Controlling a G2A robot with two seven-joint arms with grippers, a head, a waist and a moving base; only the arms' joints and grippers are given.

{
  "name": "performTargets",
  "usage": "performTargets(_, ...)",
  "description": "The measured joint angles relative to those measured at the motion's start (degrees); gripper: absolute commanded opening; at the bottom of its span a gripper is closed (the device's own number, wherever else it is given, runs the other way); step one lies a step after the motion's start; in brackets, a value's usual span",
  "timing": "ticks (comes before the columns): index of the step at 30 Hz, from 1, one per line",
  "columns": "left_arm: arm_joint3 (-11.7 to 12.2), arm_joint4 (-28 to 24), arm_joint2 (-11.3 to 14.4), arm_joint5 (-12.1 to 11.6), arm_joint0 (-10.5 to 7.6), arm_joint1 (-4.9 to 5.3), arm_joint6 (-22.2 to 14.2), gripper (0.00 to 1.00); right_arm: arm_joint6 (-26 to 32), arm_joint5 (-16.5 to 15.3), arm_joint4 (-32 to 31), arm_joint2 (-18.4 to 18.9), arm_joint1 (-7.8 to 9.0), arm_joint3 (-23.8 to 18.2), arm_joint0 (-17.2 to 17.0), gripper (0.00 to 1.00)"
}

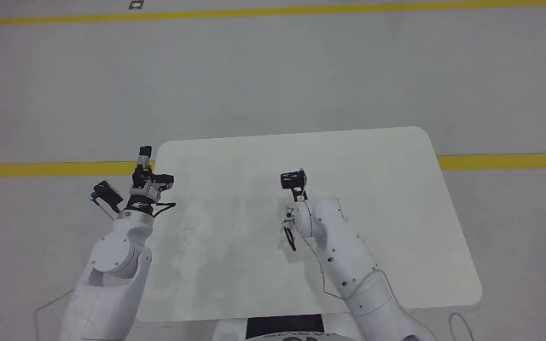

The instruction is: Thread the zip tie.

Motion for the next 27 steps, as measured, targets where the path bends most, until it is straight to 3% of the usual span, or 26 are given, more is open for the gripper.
performTargets(7,0.0,0.0,0.0,0.0,0.0,0.0,0.0,1.0,-0.5,-2.62,2.08,-0.34,0.1,1.41,0.27,0.0)
performTargets(11,0.0,0.0,0.0,0.0,0.0,0.0,0.0,1.0,-0.44,-3.17,2.99,-0.98,-0.02,3.7,1.55,0.17)
performTargets(13,0.0,0.0,0.0,0.0,0.0,0.0,0.0,1.0,-0.53,-3.15,3.38,-1.05,-0.06,4.61,2.1,0.21)
performTargets(20,0.0,0.0,0.0,0.0,0.0,0.0,0.0,1.0,-0.94,-2.57,4.2,-1.15,-0.08,6.6,3.26,0.2)
performTargets(27,0.0,0.0,0.0,0.0,0.0,0.0,0.0,1.0,-1.34,-1.53,3.22,-1.0,0.19,4.77,2.37,0.18)
